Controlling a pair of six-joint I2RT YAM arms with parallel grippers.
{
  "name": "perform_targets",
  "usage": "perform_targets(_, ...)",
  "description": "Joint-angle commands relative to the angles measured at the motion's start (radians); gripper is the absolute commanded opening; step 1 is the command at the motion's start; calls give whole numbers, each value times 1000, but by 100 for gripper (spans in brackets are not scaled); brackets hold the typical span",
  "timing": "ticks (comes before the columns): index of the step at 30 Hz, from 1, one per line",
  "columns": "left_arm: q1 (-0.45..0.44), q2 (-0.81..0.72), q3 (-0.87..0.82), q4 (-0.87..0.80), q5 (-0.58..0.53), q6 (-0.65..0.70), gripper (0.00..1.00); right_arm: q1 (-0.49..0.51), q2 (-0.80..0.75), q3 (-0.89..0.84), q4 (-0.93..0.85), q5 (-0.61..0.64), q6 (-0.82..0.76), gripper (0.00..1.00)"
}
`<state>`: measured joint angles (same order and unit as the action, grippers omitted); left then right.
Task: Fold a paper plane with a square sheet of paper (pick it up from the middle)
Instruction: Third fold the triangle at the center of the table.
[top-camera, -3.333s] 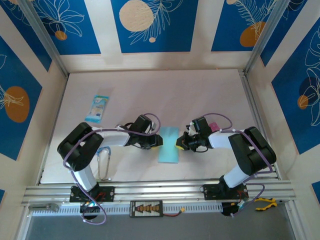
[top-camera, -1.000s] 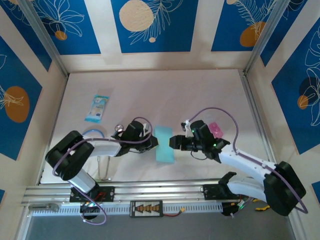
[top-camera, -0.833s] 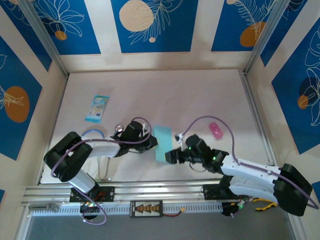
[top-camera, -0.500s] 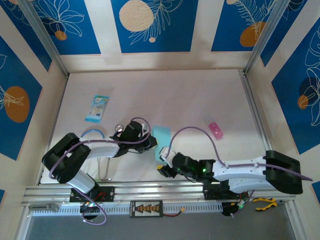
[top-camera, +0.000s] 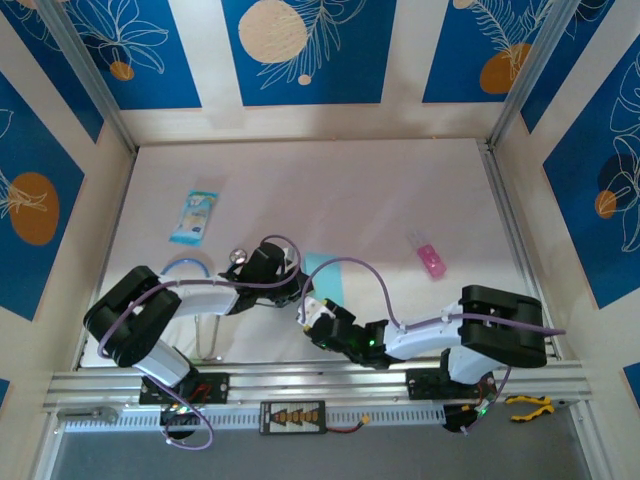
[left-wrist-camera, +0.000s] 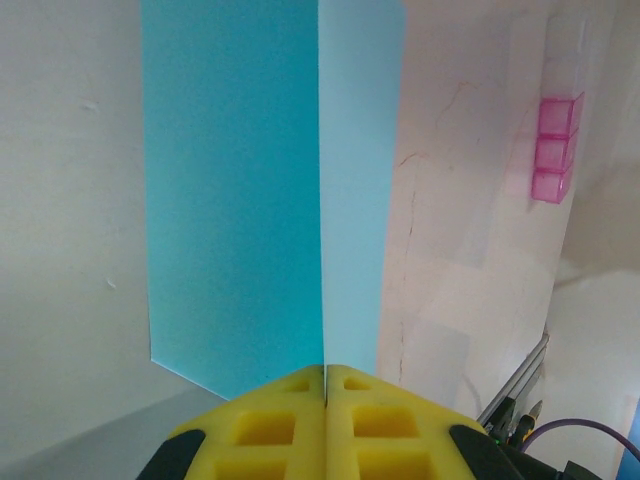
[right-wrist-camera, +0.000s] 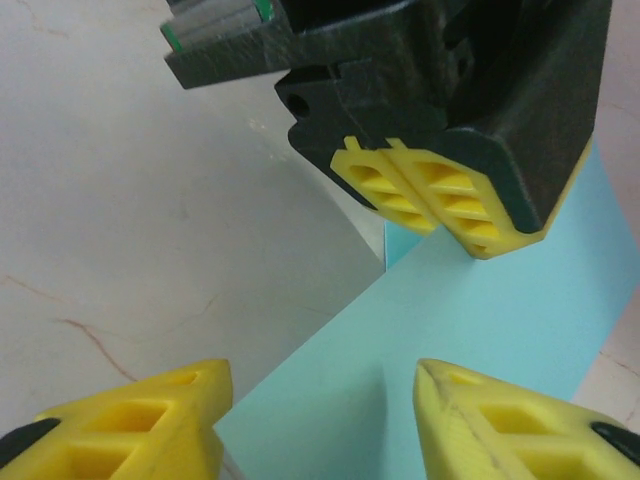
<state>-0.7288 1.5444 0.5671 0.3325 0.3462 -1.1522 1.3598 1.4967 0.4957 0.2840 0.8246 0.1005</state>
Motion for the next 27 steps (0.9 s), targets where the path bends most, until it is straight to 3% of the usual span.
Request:
perform_targets(1,7,-14,7,-3,-5,-8,2,15,17,25,6,67,3,47)
perform_targets(6,7,-11,10,-4,-6,-9,2,21,6,13,9,69,20,35)
perform_targets(12,6,-12,13,-12,-9,-5,3,24,-16,6,7,63,38,27)
perform_targets(22,6,-12,11,-17,-12,-4,3,25,-43,-5,16,67,62,27)
perform_targets(27,6,-10,11,-16,-12,-4,3,25,-47,-13,12,56,74,22)
